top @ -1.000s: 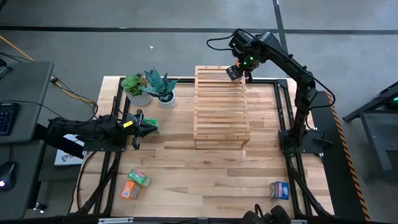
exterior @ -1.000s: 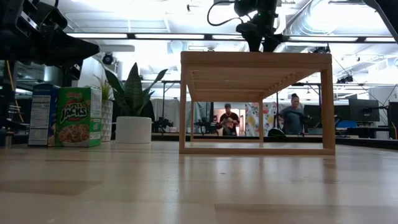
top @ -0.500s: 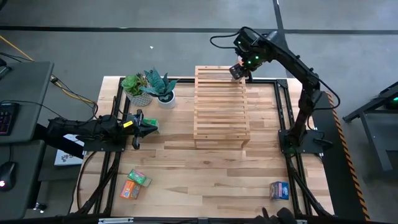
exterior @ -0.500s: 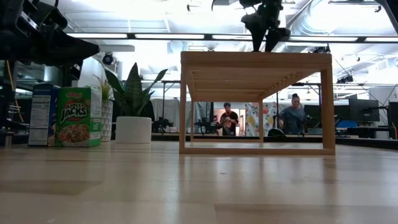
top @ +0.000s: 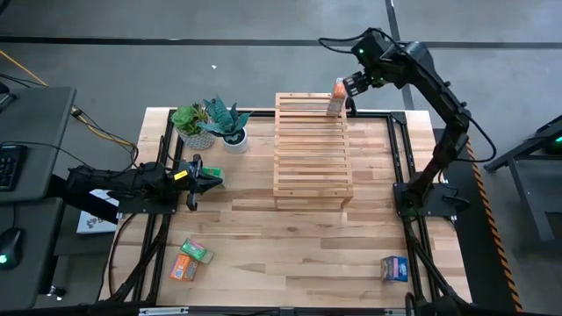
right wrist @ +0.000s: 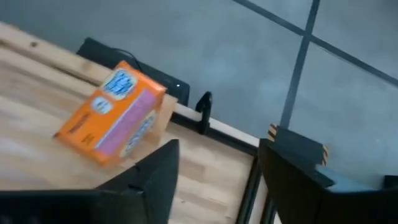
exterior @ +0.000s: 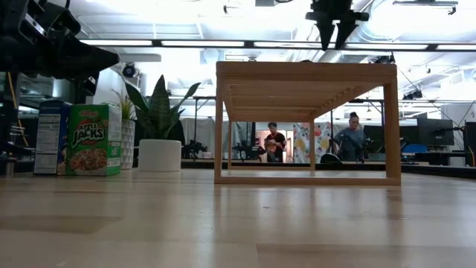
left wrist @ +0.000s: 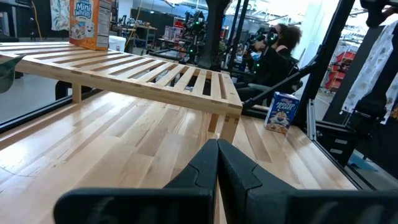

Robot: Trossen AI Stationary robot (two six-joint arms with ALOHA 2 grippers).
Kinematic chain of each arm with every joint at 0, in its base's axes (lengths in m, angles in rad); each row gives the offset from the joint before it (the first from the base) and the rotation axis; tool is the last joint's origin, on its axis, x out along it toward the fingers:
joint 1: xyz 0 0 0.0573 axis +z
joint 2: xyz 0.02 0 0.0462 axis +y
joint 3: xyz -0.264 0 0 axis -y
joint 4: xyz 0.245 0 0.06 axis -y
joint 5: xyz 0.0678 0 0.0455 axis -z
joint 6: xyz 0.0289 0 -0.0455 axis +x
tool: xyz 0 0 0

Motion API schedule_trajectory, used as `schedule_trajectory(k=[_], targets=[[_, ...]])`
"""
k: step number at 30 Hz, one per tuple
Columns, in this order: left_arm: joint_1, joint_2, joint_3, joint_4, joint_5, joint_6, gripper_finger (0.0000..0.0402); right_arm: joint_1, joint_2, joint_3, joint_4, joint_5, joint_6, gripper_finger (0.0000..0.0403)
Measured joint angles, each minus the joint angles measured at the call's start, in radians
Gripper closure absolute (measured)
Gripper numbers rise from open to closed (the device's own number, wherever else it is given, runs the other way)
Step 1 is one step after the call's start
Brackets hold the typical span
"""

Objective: Stack cereal on shelf
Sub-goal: Put the bottom right orange cereal box on the shelf

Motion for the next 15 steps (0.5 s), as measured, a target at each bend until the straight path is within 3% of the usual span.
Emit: schedule_trajectory(k=[3, 8, 15], targets=[[0.0, 0.0, 0.0, 0.0, 0.0, 0.0, 0.0401, -0.015, 0.0, -0.064, 0.045, -0.003, -0.03, 0.0257], [0.0, 0.0, 0.0, 0.0, 0.0, 0.0, 0.0401, -0.049, -0.004, -0.223, 0.142, -0.02, -0.102, 0.0385], [0.0, 0.0, 0.0, 0.0, 0.0, 0.0, 0.0401, -0.127, -0.08, -0.389, 0.327, -0.181, -0.14, 0.0396]])
